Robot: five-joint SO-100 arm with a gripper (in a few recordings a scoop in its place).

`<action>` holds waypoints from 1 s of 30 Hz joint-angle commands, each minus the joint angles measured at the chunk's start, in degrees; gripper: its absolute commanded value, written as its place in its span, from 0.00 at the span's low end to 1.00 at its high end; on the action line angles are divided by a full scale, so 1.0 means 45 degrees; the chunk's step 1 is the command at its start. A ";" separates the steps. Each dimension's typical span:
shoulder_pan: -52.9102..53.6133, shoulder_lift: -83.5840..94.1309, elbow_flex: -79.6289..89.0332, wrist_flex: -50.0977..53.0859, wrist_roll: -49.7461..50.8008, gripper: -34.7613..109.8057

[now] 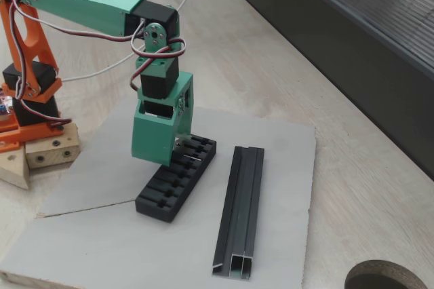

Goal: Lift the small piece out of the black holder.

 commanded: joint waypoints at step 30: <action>-0.0117 0.0371 -0.0156 0.0254 0.0234 0.70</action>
